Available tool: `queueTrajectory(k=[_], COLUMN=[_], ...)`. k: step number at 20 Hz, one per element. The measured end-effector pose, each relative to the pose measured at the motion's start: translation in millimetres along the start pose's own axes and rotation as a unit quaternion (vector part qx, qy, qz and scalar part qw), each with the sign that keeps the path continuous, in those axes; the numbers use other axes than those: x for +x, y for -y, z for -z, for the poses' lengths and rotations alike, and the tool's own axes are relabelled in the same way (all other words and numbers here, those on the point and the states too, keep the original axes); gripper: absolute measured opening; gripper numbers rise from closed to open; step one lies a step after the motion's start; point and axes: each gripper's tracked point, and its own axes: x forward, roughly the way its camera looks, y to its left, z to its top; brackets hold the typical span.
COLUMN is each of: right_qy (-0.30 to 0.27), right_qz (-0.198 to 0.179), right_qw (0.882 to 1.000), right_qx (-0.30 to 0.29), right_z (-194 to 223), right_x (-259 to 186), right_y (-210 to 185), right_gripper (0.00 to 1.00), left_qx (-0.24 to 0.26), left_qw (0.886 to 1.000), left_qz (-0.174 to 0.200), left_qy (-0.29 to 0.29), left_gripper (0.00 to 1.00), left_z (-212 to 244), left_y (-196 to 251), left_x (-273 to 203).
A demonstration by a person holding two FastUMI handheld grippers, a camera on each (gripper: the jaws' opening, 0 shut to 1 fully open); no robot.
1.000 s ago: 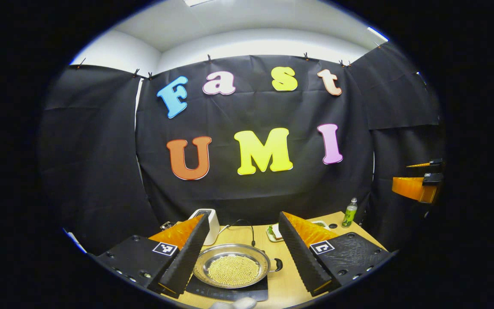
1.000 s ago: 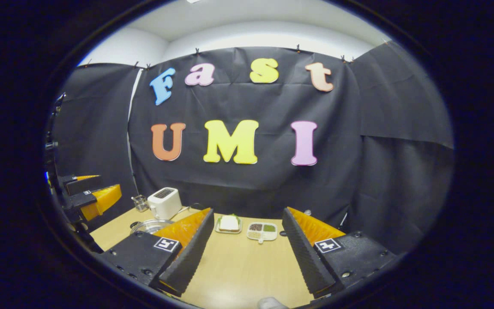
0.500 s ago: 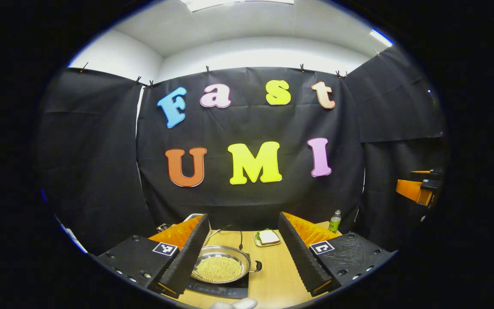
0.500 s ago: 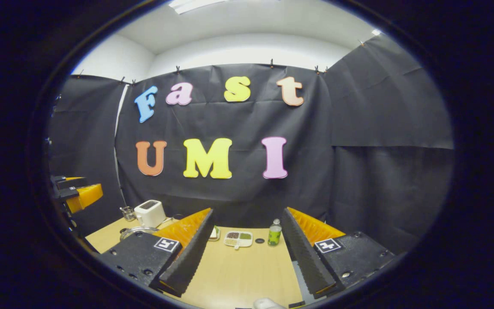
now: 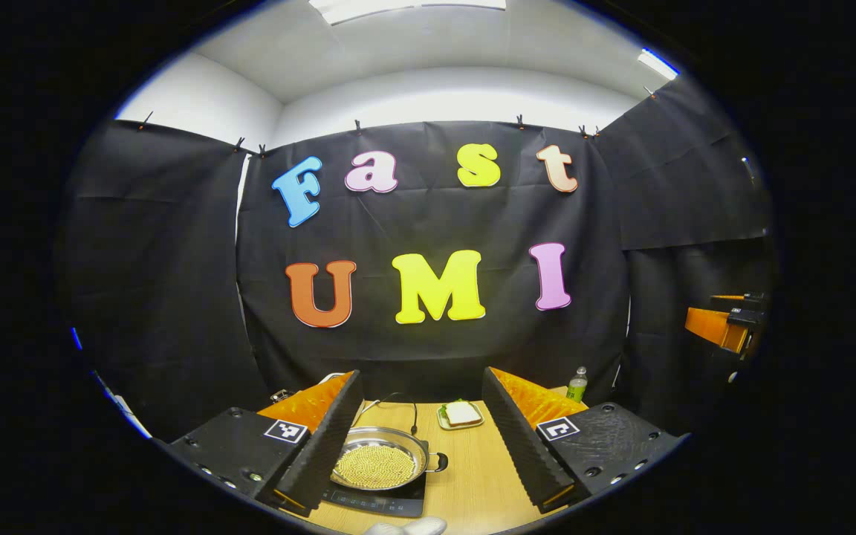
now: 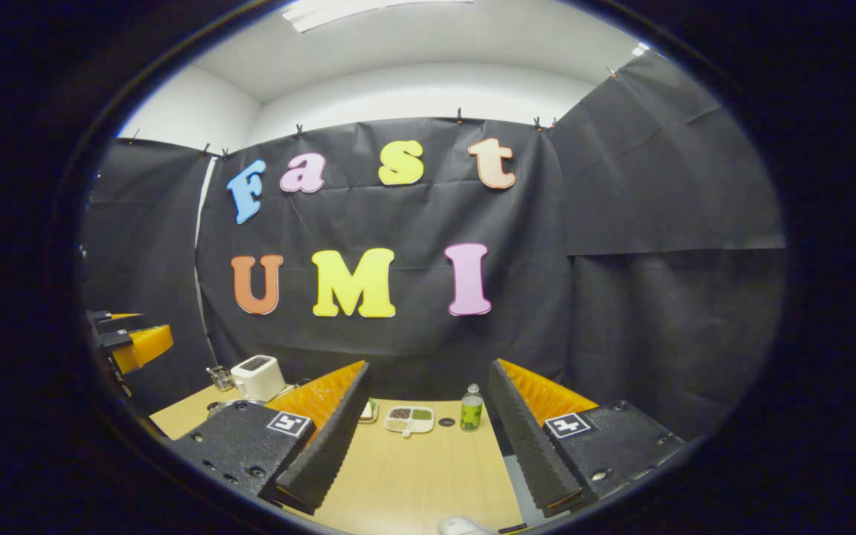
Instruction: First push the handle of the pot to place it horizontally, then grasp the pot with both hands and set it on the induction cooktop.
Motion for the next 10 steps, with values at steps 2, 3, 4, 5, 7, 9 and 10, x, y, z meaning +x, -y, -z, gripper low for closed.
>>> queueTrajectory(k=[2, 3, 4, 5, 7, 9, 10], right_qy=[0.002, 0.002, 0.003, 0.005, 0.006, 0.01, 0.009], right_qz=[-0.005, -0.005, -0.007, -0.008, -0.011, -0.015, -0.015], right_qw=[1.0, 1.0, 1.0, 1.0, 1.0, 1.0, 1.0], right_qx=[-0.001, -0.001, 0.0, 0.0, -0.002, -0.004, -0.006], right_z=[-1.8, -1.5, -1.9, -3.7, -2.7, -4.7, -3.9], right_x=[-0.3, 0.2, 0.2, 0.5, 1.5, 0.8, 2.2], right_y=[-2.6, -2.9, -3.7, -4.0, -4.9, -7.0, -6.0], right_gripper=[1.0, 1.0, 1.0, 1.0, 1.0, 1.0, 1.0], left_qx=[0.003, 0.003, 0.001, 0.0, 0.0, 0.0, 0.0], left_qw=[1.0, 1.0, 1.0, 1.0, 1.0, 1.0, 1.0], left_qz=[-0.001, -0.001, -0.001, -0.001, 0.001, 0.001, 0.001], left_qy=[0.002, 0.003, 0.005, 0.007, 0.008, 0.01, 0.01], left_gripper=[0.96, 0.96, 0.96, 0.96, 0.96, 0.96, 0.96], left_z=[-2.7, -3.2, -4.5, -6.8, -6.6, -8.1, -8.6], left_y=[1.4, 1.9, 3.1, 4.1, 6.9, 9.3, 10.4], left_x=[1.3, 1.8, 1.8, 1.4, 1.4, 1.0, 0.9])
